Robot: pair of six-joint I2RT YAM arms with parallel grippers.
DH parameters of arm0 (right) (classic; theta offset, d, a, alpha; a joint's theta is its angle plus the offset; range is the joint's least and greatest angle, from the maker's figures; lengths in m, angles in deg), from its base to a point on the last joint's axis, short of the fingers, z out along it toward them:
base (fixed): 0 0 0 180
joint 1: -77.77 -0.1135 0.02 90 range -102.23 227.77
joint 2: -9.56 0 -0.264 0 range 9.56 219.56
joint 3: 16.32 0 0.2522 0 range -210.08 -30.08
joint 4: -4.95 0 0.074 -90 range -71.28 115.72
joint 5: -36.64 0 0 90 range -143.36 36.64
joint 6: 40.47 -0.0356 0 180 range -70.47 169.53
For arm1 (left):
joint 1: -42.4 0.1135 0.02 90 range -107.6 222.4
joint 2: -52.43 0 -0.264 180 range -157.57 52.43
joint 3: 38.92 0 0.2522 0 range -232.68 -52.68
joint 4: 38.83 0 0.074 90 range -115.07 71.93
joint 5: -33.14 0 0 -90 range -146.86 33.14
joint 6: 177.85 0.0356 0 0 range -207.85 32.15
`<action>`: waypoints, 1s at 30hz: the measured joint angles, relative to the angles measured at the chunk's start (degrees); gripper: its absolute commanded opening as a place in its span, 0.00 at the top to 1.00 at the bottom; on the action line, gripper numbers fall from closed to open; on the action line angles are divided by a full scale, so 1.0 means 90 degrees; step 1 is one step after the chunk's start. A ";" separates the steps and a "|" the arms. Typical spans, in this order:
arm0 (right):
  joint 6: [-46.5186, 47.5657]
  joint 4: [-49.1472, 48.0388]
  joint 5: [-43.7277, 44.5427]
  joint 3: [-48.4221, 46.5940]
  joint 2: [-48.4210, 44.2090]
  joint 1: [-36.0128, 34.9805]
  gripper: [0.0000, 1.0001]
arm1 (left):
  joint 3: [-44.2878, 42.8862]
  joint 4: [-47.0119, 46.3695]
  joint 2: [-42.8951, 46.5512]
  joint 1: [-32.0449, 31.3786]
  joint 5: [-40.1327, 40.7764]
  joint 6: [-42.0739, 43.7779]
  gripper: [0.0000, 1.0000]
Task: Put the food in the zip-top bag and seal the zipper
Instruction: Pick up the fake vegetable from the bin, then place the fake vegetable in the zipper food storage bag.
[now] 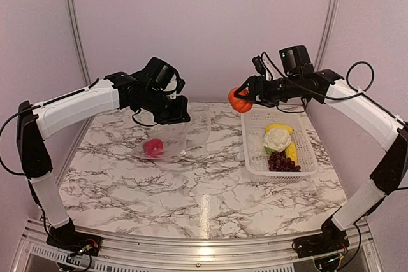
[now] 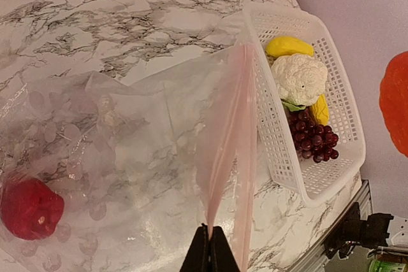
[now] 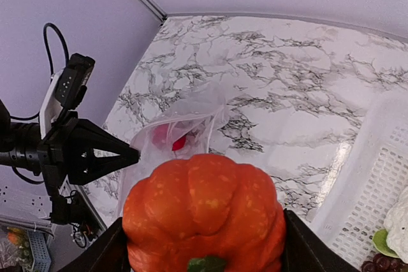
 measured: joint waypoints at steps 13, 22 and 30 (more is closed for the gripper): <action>-0.1161 -0.2042 -0.1086 0.0522 0.0525 -0.0962 0.37 | -0.0002 -0.0070 0.0007 0.0000 -0.0114 -0.0209 1.00; -0.1382 -0.2395 -0.1416 0.0168 0.1217 -0.1095 0.37 | -0.0015 -0.0051 0.0236 0.0000 -0.0078 -0.0260 1.00; -0.1430 -0.2460 -0.1540 -0.0075 0.1314 -0.1098 0.38 | -0.0121 -0.0041 0.0517 0.0000 -0.0012 -0.0355 1.00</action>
